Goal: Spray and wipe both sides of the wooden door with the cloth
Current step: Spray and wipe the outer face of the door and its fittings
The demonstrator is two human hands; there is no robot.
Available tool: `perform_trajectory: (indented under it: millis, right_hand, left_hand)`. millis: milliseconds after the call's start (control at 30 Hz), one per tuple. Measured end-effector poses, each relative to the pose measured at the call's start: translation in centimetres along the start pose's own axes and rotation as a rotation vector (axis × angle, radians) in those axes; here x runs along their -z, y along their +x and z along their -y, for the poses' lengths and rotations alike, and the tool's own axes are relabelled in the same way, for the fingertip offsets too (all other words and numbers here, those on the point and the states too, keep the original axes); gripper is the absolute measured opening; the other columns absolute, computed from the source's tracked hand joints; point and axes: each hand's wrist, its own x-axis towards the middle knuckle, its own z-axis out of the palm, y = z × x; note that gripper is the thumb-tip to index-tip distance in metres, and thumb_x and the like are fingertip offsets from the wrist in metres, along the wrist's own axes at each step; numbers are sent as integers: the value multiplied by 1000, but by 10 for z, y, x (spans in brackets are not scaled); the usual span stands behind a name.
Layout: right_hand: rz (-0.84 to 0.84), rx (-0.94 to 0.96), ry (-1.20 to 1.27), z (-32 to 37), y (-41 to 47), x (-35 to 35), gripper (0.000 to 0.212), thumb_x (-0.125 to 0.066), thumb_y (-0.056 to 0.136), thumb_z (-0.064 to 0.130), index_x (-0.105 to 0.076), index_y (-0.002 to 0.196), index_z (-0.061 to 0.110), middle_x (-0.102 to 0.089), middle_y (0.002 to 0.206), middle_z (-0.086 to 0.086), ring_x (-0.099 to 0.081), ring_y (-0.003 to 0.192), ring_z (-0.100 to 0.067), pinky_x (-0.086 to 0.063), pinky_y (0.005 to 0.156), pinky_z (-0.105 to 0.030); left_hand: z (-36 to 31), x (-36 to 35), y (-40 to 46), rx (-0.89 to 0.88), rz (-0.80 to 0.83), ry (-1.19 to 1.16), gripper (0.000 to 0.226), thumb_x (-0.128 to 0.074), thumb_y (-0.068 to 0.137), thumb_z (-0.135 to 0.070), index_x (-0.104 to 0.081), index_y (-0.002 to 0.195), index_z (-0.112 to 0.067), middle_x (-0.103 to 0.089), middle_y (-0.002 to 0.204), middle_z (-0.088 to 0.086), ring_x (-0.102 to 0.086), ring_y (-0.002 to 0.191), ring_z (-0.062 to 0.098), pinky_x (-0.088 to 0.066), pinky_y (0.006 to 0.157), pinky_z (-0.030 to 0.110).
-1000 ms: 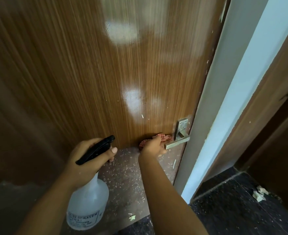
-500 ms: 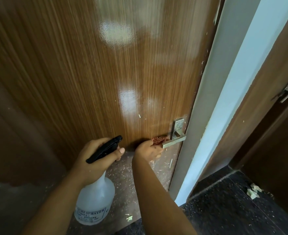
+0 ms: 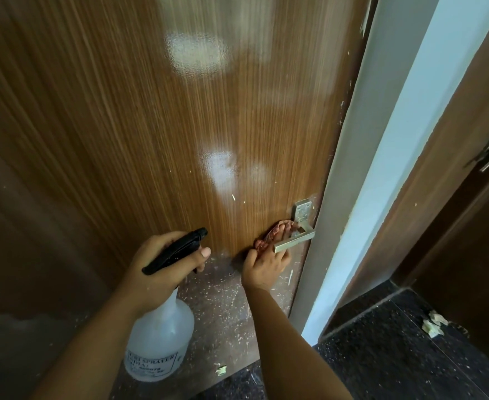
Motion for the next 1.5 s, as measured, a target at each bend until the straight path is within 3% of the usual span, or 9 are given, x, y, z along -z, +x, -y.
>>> perform_trajectory:
  millis: [167, 500, 567, 667, 800, 933, 1067, 1200, 1500]
  right_hand:
    - [170, -150, 79, -7, -13, 14, 66, -49, 82, 12, -37, 146, -2, -40, 145, -21, -33, 123, -34, -34, 108, -59]
    - [276, 411, -285, -41, 32, 36, 64, -45, 89, 16, -29, 148, -1, -39, 150, -25, -36, 135, -41, -15, 119, -39]
    - [314, 455, -367, -52, 38, 37, 60, -48, 90, 20, -36, 145, -3, -48, 142, -25, -44, 125, -43, -29, 113, -46]
    - [439, 374, -426, -77, 26, 47, 58, -57, 85, 5, -46, 142, 1, -52, 139, -21, -54, 108, -41, -52, 92, -52]
    - [544, -52, -403, -106, 21, 71, 72, -44, 93, -2, -17, 157, 18, -24, 160, -3, -36, 122, -26, -39, 107, -41]
    - [247, -206, 34, -72, 38, 83, 60, -50, 96, 7, -30, 152, 13, -35, 151, -8, -36, 132, -30, -32, 113, -46]
    - [-6, -65, 354, -7, 62, 114, 56, -45, 90, 16, -41, 146, 15, -42, 143, -6, -43, 133, -23, -37, 114, -46]
    - [104, 276, 318, 39, 77, 135, 54, -52, 84, 14, -51, 138, 6, -50, 132, -11, -49, 122, -25, -45, 105, -46]
    - [412, -83, 64, 78, 59, 90, 80, -56, 91, 15, -12, 158, 13, -9, 160, -9, -17, 144, -30, -24, 117, -40]
  left_hand:
    - [-17, -14, 4, -4, 11, -65, 26, -70, 80, -36, -71, 74, -11, -73, 76, 8, -71, 80, 18, -52, 79, 25]
    - [-19, -45, 10, 30, 22, -36, 23, -70, 80, -40, -71, 74, -18, -74, 76, 5, -71, 80, 18, -52, 82, 37]
    - [-19, -47, 12, 33, 10, -29, 27, -70, 80, -40, -71, 75, -14, -73, 75, 6, -71, 79, 20, -53, 83, 40]
    - [-19, -51, 16, 34, -6, -23, 27, -71, 80, -43, -72, 74, -16, -73, 75, 6, -71, 80, 22, -54, 83, 43]
    - [-24, -59, 22, 20, -28, -12, 24, -73, 86, -35, -71, 76, -13, -73, 77, 6, -72, 79, 18, -54, 78, 30]
    - [-31, -70, 27, 35, -47, 6, 21, -72, 91, -25, -71, 76, -12, -73, 74, 4, -70, 75, 10, -50, 71, 16]
    - [-34, -78, 30, 19, -78, -31, 24, -73, 87, -35, -72, 78, -14, -73, 76, 5, -71, 80, 21, -55, 81, 40]
    - [-36, -84, 32, 15, -106, -61, 26, -71, 83, -38, -71, 77, -13, -73, 75, 6, -71, 78, 19, -54, 79, 40]
    - [-38, -80, 34, -1, -172, -93, 27, -72, 79, -38, -73, 83, -11, -74, 76, 8, -72, 81, 25, -57, 83, 52]
